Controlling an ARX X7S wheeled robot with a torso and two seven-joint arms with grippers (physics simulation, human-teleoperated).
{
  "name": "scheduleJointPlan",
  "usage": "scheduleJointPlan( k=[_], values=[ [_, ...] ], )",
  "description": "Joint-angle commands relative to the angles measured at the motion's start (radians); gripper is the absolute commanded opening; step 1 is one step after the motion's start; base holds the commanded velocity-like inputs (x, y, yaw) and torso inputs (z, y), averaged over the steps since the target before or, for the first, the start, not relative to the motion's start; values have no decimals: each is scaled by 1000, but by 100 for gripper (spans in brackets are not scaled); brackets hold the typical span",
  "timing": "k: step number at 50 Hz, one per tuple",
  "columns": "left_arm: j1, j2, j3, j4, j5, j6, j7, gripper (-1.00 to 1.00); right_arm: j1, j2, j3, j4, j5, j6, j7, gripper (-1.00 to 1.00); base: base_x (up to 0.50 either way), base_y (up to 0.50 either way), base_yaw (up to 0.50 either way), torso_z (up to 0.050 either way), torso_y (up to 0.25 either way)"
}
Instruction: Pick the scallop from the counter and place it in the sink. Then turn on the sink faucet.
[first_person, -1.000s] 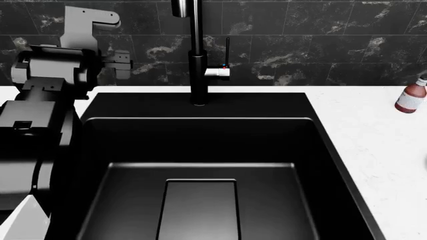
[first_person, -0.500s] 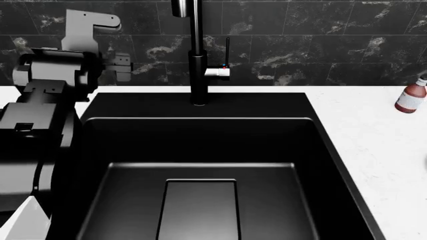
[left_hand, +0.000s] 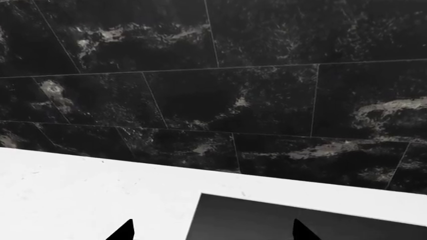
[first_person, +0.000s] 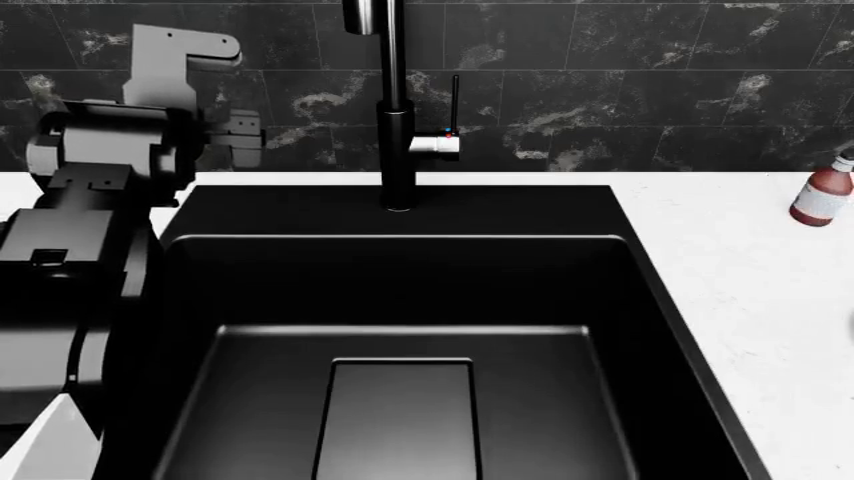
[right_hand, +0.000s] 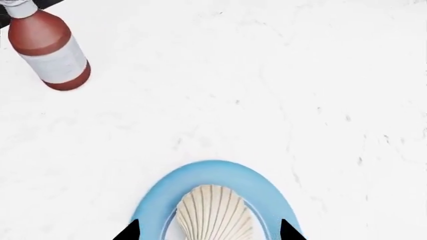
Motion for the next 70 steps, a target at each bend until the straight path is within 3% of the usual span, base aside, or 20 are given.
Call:
scheduleJointPlan(
  k=[1, 24, 58, 59, 70],
  values=[
    [2, 2, 1, 0, 0, -1, 0, 100, -5, -8, -10, 38, -22, -19, -22, 100, 0, 0, 0, 0, 0],
    [7, 1, 2, 0, 1, -1, 2, 100, -14, -69, -58, 207, -100, -99, -150, 100, 0, 0, 0, 0, 0],
    [11, 2, 4, 0, 0, -3, 4, 100, -31, -89, -77, 287, -134, -135, -215, 100, 0, 0, 0, 0, 0],
    [11, 3, 5, 0, 1, -3, 5, 100, -36, -86, -74, 276, -129, -134, -209, -100, 0, 0, 0, 0, 0],
    [15, 5, 6, 0, 0, -1, 5, 100, -45, -72, -60, 214, -113, -127, -182, -100, 0, 0, 0, 0, 0]
  ],
)
